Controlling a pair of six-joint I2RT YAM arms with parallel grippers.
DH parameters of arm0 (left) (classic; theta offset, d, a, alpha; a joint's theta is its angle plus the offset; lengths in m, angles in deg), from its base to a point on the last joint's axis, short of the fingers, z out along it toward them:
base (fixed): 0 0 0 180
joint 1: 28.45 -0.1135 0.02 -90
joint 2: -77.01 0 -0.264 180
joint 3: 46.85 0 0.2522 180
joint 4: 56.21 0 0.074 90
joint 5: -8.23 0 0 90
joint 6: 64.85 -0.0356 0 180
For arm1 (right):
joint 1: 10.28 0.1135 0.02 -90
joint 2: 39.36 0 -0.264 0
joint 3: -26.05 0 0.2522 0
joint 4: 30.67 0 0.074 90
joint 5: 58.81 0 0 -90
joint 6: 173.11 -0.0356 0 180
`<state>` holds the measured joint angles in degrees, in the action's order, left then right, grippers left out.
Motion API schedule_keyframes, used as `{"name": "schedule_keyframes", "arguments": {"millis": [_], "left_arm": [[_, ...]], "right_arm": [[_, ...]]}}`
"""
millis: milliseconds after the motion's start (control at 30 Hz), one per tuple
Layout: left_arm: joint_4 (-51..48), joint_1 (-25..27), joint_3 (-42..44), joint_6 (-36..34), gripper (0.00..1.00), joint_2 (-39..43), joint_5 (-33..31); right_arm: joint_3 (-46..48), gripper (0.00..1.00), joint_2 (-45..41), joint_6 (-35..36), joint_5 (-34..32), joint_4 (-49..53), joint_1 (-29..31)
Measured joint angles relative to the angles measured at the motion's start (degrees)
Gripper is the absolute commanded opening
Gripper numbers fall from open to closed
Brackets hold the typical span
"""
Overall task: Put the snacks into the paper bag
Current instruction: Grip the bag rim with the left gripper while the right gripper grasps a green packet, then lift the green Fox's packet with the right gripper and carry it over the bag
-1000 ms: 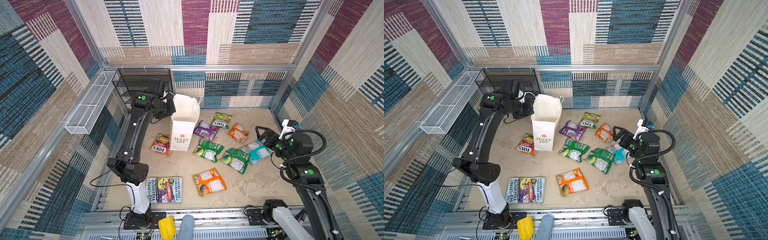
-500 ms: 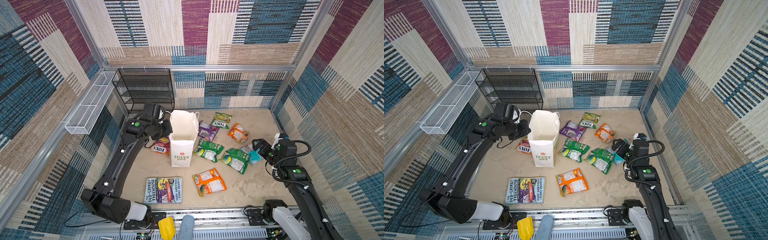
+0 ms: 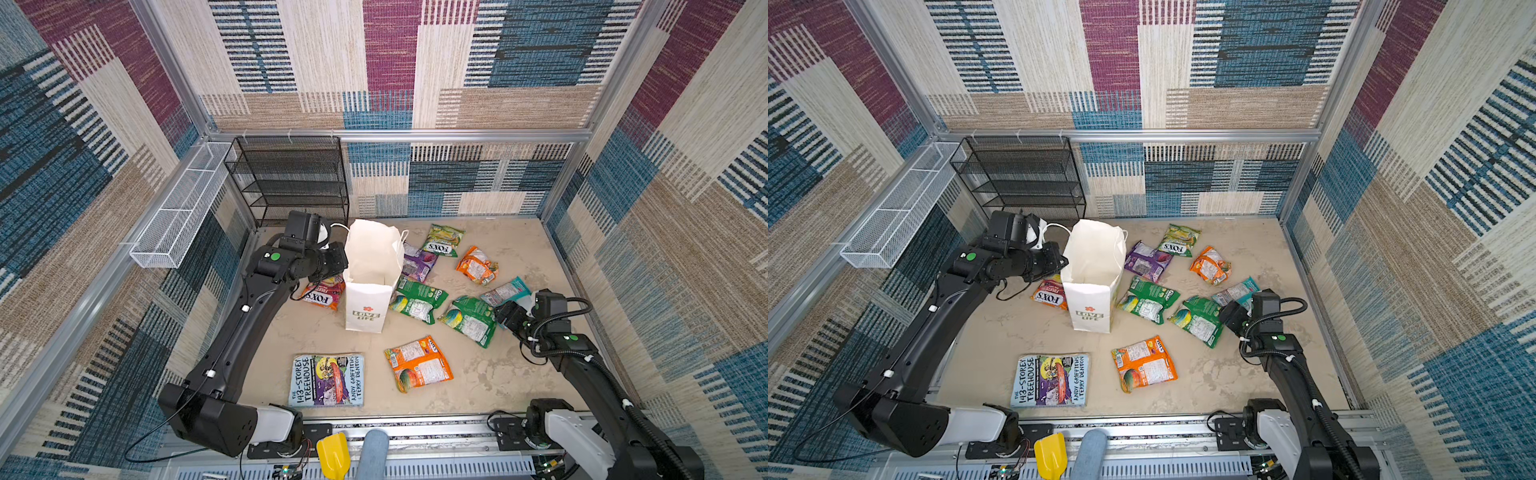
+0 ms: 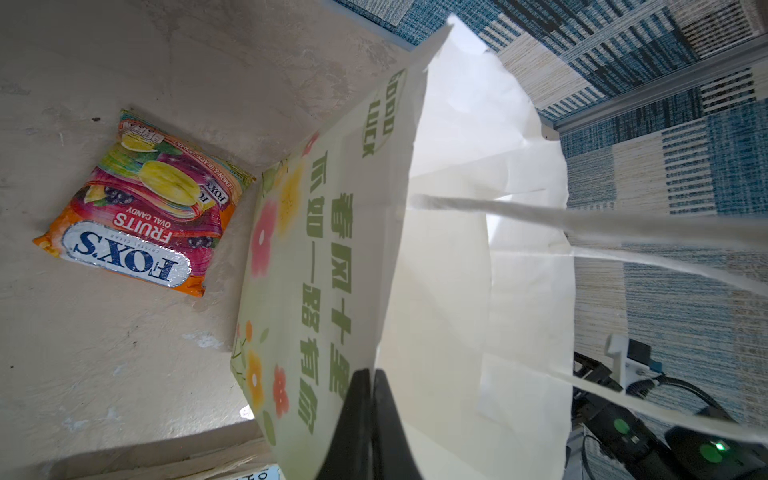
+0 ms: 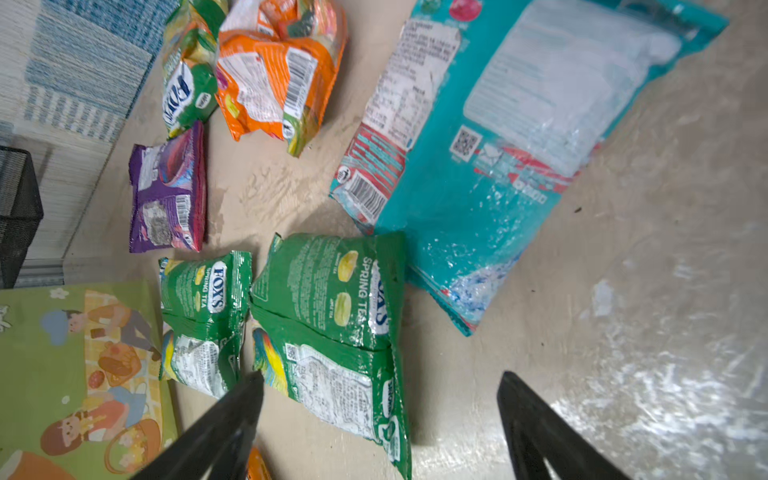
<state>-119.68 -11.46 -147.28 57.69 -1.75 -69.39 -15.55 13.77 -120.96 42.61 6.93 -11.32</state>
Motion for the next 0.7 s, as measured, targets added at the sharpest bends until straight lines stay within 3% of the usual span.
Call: {"name": "schedule_keyframes", "arguments": {"millis": [200, 400, 700], "left_arm": [[0.0, 0.0, 0.0, -0.4, 0.0, 0.1, 0.0], [0.0, -0.1, 0.1, -1.0, 0.0, 0.0, -0.1], [0.2, -1.4, 0.2, -1.2, 0.0, -1.2, 1.2]], "right_arm": [[0.8, 0.79, 5.4, 0.4, 1.5, -4.2, 0.7], [1.7, 0.66, 12.6, 0.6, 3.9, -9.5, 0.7], [1.7, 0.32, 17.1, 0.6, 7.0, -16.0, 1.0]]}}
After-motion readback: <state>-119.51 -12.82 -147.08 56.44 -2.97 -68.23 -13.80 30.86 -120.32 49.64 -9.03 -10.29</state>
